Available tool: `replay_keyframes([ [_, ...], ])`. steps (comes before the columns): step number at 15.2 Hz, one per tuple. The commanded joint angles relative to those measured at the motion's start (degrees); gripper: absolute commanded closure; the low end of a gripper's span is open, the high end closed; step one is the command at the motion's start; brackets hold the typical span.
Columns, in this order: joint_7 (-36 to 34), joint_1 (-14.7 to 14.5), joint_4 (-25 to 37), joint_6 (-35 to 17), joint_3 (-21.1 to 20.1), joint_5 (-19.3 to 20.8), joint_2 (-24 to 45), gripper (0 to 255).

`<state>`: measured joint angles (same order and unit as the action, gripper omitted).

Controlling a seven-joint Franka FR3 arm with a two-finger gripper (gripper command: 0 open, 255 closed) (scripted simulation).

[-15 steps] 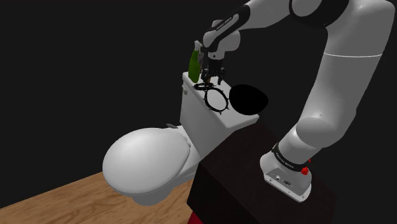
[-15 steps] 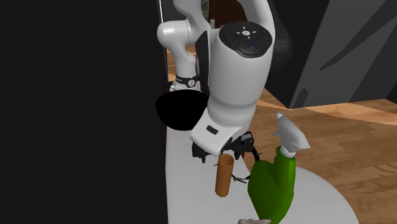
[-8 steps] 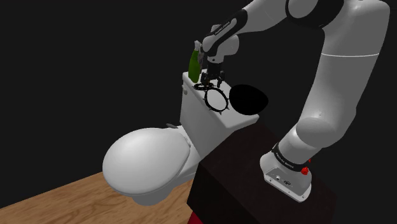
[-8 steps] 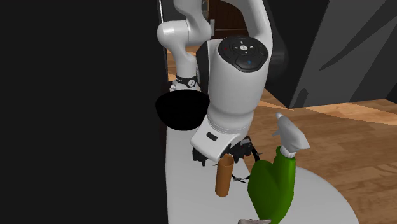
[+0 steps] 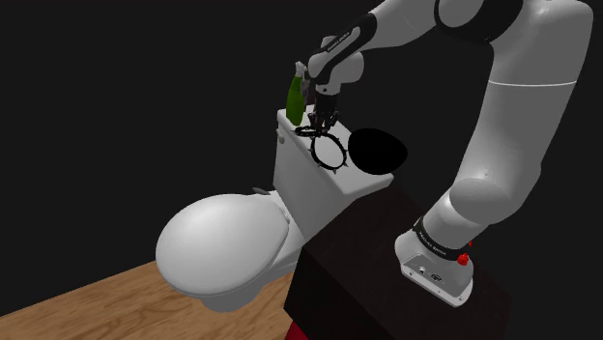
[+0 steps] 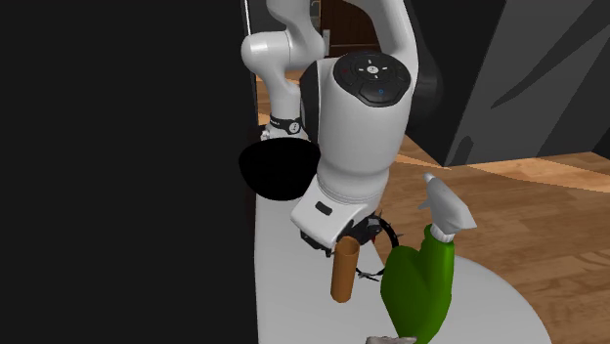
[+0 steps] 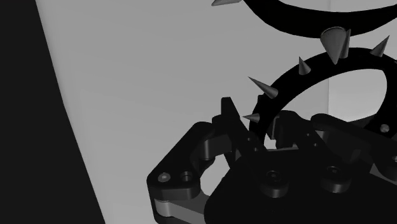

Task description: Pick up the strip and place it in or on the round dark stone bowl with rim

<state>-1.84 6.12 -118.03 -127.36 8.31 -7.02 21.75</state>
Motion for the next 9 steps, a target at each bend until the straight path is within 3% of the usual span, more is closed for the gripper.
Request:
replay_keyframes([
  [1,0.0,-0.16,-0.11,-0.05,-0.24,-0.12,0.27,255],
  [9,-0.31,-0.26,0.06,2.38,0.06,0.41,-2.03,255],
])
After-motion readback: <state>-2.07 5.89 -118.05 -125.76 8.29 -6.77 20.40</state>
